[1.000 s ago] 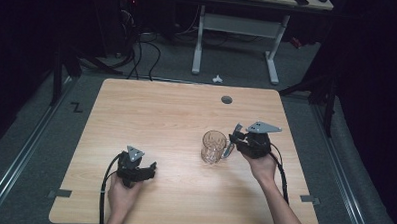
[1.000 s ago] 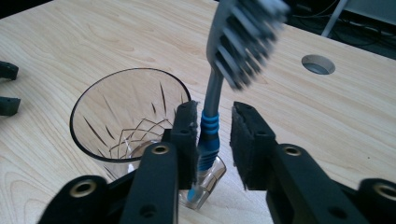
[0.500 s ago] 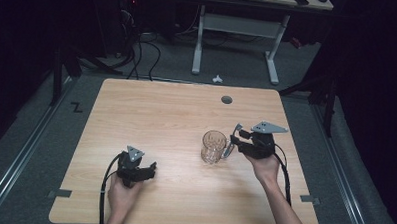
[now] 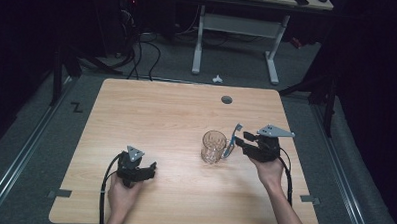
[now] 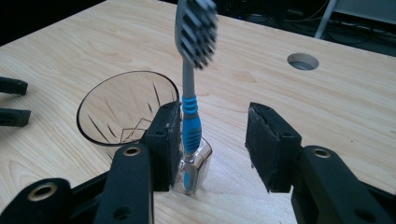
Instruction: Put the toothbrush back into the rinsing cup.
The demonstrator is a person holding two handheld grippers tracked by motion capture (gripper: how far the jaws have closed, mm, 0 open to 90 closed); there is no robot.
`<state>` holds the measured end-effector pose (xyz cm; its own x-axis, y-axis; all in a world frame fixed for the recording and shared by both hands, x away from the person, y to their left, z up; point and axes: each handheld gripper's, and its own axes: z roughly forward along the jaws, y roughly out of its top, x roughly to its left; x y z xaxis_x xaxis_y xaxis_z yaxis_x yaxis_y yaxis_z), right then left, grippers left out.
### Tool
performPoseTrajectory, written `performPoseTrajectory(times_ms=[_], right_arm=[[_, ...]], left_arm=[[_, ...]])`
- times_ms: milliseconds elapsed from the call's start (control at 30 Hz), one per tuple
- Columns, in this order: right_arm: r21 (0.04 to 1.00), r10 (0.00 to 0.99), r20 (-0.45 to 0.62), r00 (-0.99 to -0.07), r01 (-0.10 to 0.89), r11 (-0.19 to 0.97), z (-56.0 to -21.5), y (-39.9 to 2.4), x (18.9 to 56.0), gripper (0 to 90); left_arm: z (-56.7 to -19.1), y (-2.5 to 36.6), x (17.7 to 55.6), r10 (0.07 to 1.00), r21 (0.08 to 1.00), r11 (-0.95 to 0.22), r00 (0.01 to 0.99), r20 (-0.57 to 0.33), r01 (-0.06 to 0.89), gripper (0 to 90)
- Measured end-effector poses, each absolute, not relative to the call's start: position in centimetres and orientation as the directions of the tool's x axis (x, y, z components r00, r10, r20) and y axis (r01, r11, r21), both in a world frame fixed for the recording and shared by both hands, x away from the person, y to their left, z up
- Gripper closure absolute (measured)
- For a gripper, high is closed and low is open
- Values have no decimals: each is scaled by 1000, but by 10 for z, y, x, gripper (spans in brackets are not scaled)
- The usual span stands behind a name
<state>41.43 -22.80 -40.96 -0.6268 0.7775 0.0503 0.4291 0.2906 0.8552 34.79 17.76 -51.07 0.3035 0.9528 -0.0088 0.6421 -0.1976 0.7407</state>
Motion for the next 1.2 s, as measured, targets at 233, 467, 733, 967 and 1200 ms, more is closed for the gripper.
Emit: performPoseTrajectory(times_ms=[233,467,733,967,1200], right_arm=[[861,774,48,-631,419,289,-407,-231,410,556],[871,776,71,-627,417,258,-407,-238,402,566],[870,783,80,-617,426,248,-407,-247,396,585],[871,782,82,-618,426,246,-407,-251,393,601],[879,796,94,-598,425,215,-406,-263,387,602]], left_arm=[[-511,178,348,953,741,-198,304,-9,642,213],[-511,178,348,953,741,-198,304,-9,642,213],[-511,178,348,953,741,-198,304,-9,642,213],[-511,178,348,953,741,-197,303,-9,642,213],[-511,177,348,952,741,-199,305,-9,642,213]])
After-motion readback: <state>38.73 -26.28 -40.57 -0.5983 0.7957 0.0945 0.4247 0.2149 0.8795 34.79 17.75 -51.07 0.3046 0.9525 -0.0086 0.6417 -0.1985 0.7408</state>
